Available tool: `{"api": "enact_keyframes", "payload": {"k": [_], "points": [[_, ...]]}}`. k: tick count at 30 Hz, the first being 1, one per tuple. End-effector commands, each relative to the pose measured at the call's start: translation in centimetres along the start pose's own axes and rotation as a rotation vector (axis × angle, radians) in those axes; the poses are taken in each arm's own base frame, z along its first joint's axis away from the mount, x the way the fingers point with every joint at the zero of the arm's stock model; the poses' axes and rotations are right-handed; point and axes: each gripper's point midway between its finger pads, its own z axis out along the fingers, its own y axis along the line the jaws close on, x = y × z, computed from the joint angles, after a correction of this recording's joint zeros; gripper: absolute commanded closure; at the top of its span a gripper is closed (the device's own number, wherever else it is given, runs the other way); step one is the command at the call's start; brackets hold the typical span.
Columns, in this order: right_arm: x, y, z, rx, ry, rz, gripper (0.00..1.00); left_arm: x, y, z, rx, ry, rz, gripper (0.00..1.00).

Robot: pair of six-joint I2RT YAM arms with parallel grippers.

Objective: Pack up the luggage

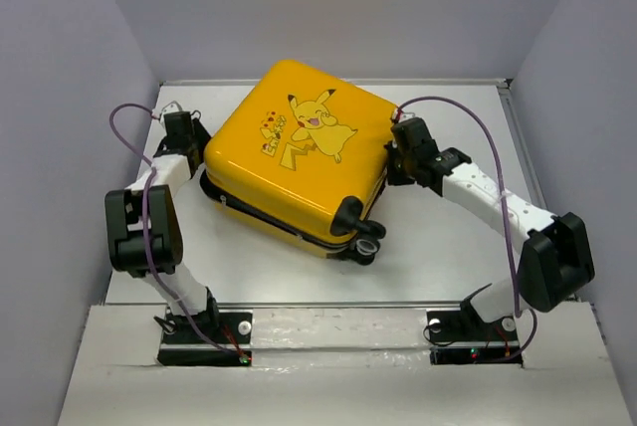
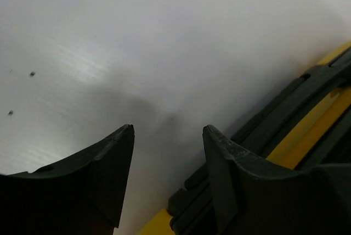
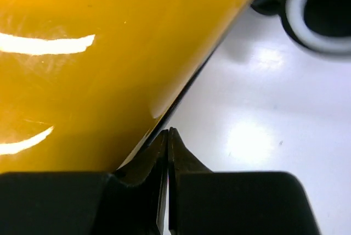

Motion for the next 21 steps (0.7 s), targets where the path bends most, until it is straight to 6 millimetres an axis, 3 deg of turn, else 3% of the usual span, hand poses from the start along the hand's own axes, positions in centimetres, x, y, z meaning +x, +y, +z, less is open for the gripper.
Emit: {"api": "enact_keyframes", "payload": {"k": [1, 3, 4, 5, 6, 7, 8, 9, 11, 12, 13, 14, 15, 16, 18, 20, 21], "points": [[-13.0, 8.2, -1.8, -0.381, -0.344, -0.015, 0.93, 9.3, -5.8, -8.3, 0.283, 0.245, 0.046, 0.37], [-13.0, 9.2, -0.5, -0.438, -0.292, -0.028, 0.92, 8.9, -6.6, -11.0, 0.336, 0.191, 0.045, 0.38], [-14.8, 10.1, -1.2, -0.464, -0.315, -0.034, 0.91, 9.7, -6.7, -12.7, 0.365, 0.183, 0.055, 0.39], [-14.6, 10.5, 0.3, -0.472, -0.278, -0.034, 0.90, 10.0, -6.8, -13.6, 0.382, 0.174, 0.052, 0.39], [-14.9, 11.0, 0.5, -0.488, -0.265, -0.033, 0.89, 10.4, -7.0, -14.4, 0.399, 0.168, 0.049, 0.40], [-14.7, 11.9, 0.6, -0.535, -0.232, -0.026, 0.88, 12.4, -7.1, -15.1, 0.409, 0.190, 0.062, 0.41], [-15.1, 12.5, 0.6, -0.562, -0.225, -0.023, 0.87, 12.4, -6.7, -15.5, 0.403, 0.176, 0.048, 0.41], [-15.7, 13.6, 0.8, -0.610, -0.216, -0.025, 0.86, 13.0, -8.0, -17.3, 0.456, 0.162, 0.068, 0.41], [-16.3, 14.4, 1.1, -0.644, -0.203, -0.004, 0.82, 14.6, -8.2, -18.3, 0.459, 0.163, 0.044, 0.42], [-16.8, 15.2, 1.1, -0.678, -0.191, 0.003, 0.78, 16.0, -8.9, -19.7, 0.496, 0.163, 0.066, 0.43], [-17.3, 15.6, 0.4, -0.702, -0.202, -0.006, 0.78, 16.3, -9.8, -20.8, 0.537, 0.166, 0.062, 0.43], [-17.2, 16.0, 1.1, -0.714, -0.181, 0.009, 0.75, 16.9, -9.7, -21.1, 0.533, 0.162, 0.059, 0.44], [-17.4, 16.2, 1.1, -0.727, -0.175, 0.014, 0.73, 17.3, -10.6, -22.8, 0.585, 0.159, 0.037, 0.44], [-18.0, 16.8, 0.6, -0.757, -0.177, 0.013, 0.71, 18.1, -10.5, -23.1, 0.593, 0.166, 0.030, 0.45], [-17.6, 17.3, 2.0, -0.771, -0.130, 0.029, 0.67, 17.9, -10.9, -24.5, 0.627, 0.140, 0.003, 0.45], [-18.7, 18.1, 1.5, -0.802, -0.114, 0.030, 0.62, 17.6, -10.9, -25.0, 0.624, 0.104, -0.005, 0.46], [-17.6, 18.2, 3.2, -0.799, -0.057, 0.040, 0.61, 16.9, -10.8, -25.7, 0.634, 0.077, -0.015, 0.46]]}}
